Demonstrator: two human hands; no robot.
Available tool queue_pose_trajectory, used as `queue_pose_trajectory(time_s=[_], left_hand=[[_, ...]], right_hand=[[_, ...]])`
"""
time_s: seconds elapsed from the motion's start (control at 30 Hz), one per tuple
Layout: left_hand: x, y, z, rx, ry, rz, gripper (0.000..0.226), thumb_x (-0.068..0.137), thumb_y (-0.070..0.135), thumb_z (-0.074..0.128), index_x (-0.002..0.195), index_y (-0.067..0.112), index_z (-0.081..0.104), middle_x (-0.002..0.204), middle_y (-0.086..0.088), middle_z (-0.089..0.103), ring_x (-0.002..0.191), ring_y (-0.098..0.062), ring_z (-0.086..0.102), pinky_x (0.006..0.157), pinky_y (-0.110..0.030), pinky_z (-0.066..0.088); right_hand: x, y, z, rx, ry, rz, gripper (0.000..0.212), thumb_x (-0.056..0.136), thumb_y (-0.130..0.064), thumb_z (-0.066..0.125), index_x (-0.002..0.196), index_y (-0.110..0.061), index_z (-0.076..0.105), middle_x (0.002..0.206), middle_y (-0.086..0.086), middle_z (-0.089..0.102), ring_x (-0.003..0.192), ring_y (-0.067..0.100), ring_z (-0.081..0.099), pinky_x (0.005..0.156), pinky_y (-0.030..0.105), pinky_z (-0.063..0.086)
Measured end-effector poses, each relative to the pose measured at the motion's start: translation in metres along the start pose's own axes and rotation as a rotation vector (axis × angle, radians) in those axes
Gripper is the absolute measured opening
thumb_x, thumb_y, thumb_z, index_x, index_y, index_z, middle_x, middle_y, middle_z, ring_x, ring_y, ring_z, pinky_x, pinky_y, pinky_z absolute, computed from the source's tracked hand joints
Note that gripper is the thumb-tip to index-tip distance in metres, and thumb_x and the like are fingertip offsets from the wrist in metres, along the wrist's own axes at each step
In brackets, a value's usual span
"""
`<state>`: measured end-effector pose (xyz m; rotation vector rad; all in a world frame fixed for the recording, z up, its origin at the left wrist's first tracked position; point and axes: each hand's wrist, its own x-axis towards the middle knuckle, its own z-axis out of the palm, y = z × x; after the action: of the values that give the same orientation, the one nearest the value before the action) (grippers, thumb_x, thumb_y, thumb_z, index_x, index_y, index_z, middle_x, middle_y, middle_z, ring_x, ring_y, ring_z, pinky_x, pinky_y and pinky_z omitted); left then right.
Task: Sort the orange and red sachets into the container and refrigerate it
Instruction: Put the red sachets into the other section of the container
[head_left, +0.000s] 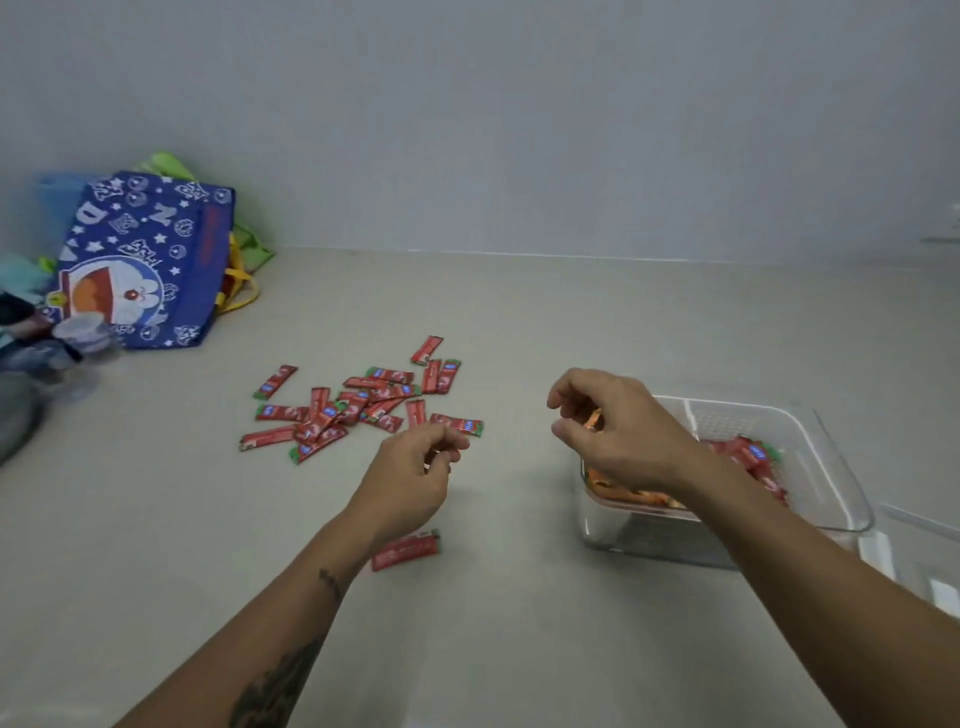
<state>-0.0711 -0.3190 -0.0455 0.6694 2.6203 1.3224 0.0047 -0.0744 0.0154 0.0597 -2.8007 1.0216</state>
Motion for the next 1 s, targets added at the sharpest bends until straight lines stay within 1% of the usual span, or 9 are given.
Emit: queue_pose_trajectory(time_s=[0.1, 0.2, 0.33, 0.43, 0.57, 0.7, 0.83, 0.93, 1.0], left_hand=[[-0.012, -0.034, -0.02, 0.116, -0.002, -0.028, 0.022, 0.094, 0.01, 0.054, 0.101, 0.026, 0.069, 0.094, 0.013, 0.066, 0.086, -0.002, 0.062, 0.081, -0.024, 0.052], [-0.023, -0.069, -0.026, 0.293, -0.113, -0.028, 0.018, 0.091, 0.022, 0.059, 0.107, 0.028, 0.066, 0.097, 0.015, 0.061, 0.089, -0.003, 0.057, 0.085, -0.026, 0.05], [-0.027, -0.102, -0.019, 0.417, -0.306, -0.081, 0.037, 0.086, 0.044, 0.065, 0.12, 0.033, 0.056, 0.108, 0.012, 0.055, 0.1, -0.009, 0.051, 0.09, -0.028, 0.046], [-0.029, -0.118, -0.012, 0.568, -0.381, 0.0, 0.044, 0.084, 0.051, 0.063, 0.122, 0.034, 0.049, 0.116, 0.009, 0.048, 0.105, -0.015, 0.045, 0.091, -0.033, 0.042], [-0.027, -0.147, -0.012, 0.654, -0.223, 0.201, 0.019, 0.093, 0.04, 0.047, 0.106, 0.026, 0.05, 0.109, 0.005, 0.048, 0.098, -0.019, 0.046, 0.08, -0.033, 0.041], [-0.01, -0.178, -0.024, 0.493, -0.007, 0.174, 0.008, 0.088, 0.03, 0.044, 0.091, 0.025, 0.049, 0.091, 0.007, 0.049, 0.083, -0.019, 0.046, 0.07, -0.037, 0.044], [0.028, -0.181, -0.054, 0.275, 0.181, 0.01, 0.016, 0.083, 0.013, 0.044, 0.095, 0.022, 0.048, 0.084, 0.002, 0.053, 0.081, -0.024, 0.048, 0.07, -0.04, 0.041], [0.062, -0.183, -0.079, 0.239, 0.257, -0.073, 0.031, 0.081, 0.007, 0.047, 0.11, 0.017, 0.053, 0.098, -0.004, 0.059, 0.093, -0.027, 0.049, 0.08, -0.041, 0.042], [0.084, -0.19, -0.09, 0.33, 0.234, -0.126, 0.043, 0.084, 0.016, 0.05, 0.127, 0.013, 0.049, 0.114, -0.006, 0.057, 0.105, -0.027, 0.046, 0.09, -0.042, 0.041]], right_hand=[[0.022, -0.021, 0.038, -0.042, -0.091, -0.022, 0.017, 0.081, -0.034, 0.06, 0.098, -0.031, 0.061, 0.09, -0.008, 0.062, 0.086, 0.011, 0.06, 0.071, 0.028, 0.049], [0.037, -0.035, 0.079, -0.09, -0.184, -0.017, 0.016, 0.085, -0.027, 0.062, 0.101, -0.027, 0.061, 0.09, -0.007, 0.061, 0.085, 0.014, 0.059, 0.076, 0.036, 0.051], [0.049, -0.038, 0.128, -0.124, -0.293, 0.073, 0.016, 0.085, -0.028, 0.061, 0.098, -0.035, 0.055, 0.093, -0.01, 0.057, 0.087, 0.012, 0.057, 0.083, 0.037, 0.052], [0.059, -0.038, 0.149, -0.192, -0.377, 0.155, 0.023, 0.087, -0.027, 0.06, 0.108, -0.033, 0.055, 0.109, -0.006, 0.056, 0.1, 0.015, 0.055, 0.091, 0.036, 0.05], [0.084, -0.038, 0.162, -0.33, -0.39, 0.237, 0.055, 0.086, -0.021, 0.057, 0.139, -0.023, 0.044, 0.144, 0.003, 0.04, 0.132, 0.023, 0.035, 0.105, 0.039, 0.041], [0.11, -0.028, 0.172, -0.38, -0.382, 0.301, 0.07, 0.086, -0.016, 0.051, 0.152, -0.015, 0.029, 0.153, 0.004, 0.032, 0.14, 0.026, 0.028, 0.111, 0.04, 0.036], [0.129, -0.013, 0.189, -0.452, -0.401, 0.359, 0.068, 0.088, -0.019, 0.052, 0.151, -0.013, 0.028, 0.154, 0.006, 0.033, 0.14, 0.028, 0.031, 0.113, 0.041, 0.035], [0.141, -0.003, 0.203, -0.563, -0.37, 0.379, 0.059, 0.088, -0.026, 0.051, 0.144, -0.016, 0.034, 0.141, 0.007, 0.043, 0.126, 0.028, 0.042, 0.102, 0.041, 0.043], [0.149, 0.006, 0.21, -0.579, -0.344, 0.404, 0.043, 0.087, -0.027, 0.053, 0.129, -0.018, 0.044, 0.126, 0.006, 0.051, 0.111, 0.025, 0.049, 0.092, 0.038, 0.048]])
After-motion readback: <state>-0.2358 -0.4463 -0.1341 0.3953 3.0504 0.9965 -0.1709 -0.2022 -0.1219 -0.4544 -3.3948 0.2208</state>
